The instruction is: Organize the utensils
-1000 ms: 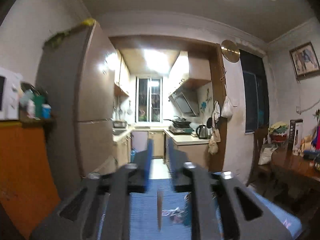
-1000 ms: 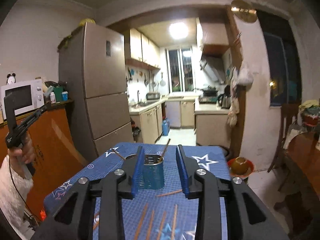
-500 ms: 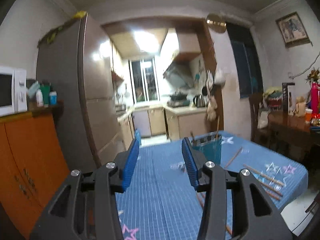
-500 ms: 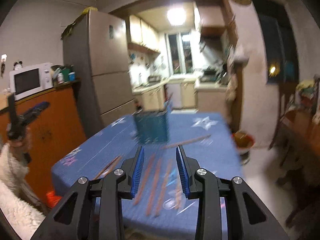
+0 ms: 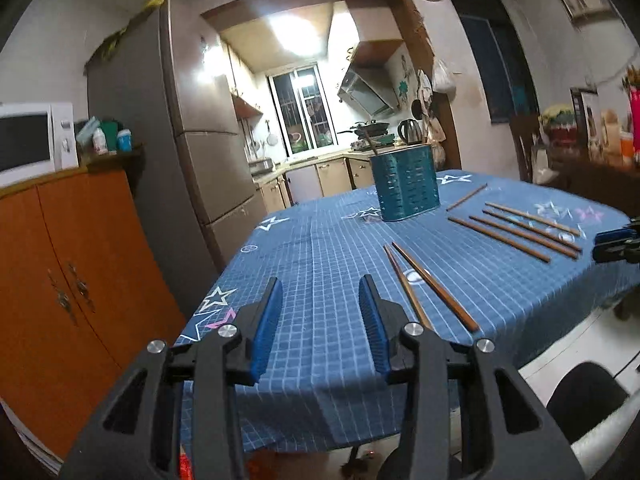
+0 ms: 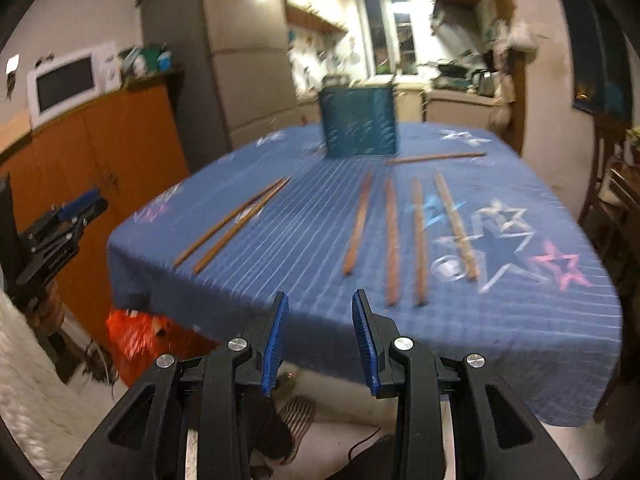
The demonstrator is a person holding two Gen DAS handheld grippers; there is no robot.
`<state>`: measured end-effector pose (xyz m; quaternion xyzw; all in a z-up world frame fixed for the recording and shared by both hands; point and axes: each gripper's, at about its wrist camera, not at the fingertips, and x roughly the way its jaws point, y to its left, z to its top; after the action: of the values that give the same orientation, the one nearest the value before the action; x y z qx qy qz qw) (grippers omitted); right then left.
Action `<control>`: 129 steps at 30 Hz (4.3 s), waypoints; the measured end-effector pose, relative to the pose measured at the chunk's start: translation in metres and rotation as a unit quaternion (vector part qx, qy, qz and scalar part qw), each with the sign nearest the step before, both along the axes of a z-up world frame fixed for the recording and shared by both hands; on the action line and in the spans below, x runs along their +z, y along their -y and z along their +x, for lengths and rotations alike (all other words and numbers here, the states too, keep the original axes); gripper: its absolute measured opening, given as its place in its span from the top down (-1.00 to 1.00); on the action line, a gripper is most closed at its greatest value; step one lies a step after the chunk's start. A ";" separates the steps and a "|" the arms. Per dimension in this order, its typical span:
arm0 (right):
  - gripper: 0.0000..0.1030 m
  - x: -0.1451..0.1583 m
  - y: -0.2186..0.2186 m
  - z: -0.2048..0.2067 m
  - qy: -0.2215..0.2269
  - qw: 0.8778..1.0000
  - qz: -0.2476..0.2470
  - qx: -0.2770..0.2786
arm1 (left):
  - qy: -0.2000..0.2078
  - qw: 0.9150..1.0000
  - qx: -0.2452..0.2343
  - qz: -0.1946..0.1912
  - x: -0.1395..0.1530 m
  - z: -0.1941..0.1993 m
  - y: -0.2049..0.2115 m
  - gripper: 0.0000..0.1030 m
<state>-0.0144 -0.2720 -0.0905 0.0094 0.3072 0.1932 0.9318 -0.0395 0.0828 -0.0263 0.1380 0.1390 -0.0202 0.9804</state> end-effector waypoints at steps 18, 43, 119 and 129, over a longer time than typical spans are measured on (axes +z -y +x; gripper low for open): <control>0.27 -0.031 -0.064 -0.014 -0.057 0.991 -0.074 0.094 | -0.073 0.988 0.133 0.008 -0.042 -0.027 0.023 -0.10; 0.59 -0.011 -0.025 0.004 0.126 0.984 -0.112 -0.053 | -0.072 0.996 -0.047 -0.018 -0.054 0.029 0.060 0.37; 0.84 0.157 -0.006 0.071 0.171 0.985 -0.009 -0.003 | -0.030 0.982 -0.083 -0.165 0.129 0.097 0.010 0.90; 0.84 0.152 -0.015 0.060 0.185 0.982 -0.017 0.009 | -0.054 0.985 -0.094 -0.137 0.090 0.054 -0.044 0.91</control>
<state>0.0455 -0.2571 0.0615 -0.0452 0.1324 0.1943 0.9709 0.0144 0.1268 0.0638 0.0133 0.1743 -0.1389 0.9747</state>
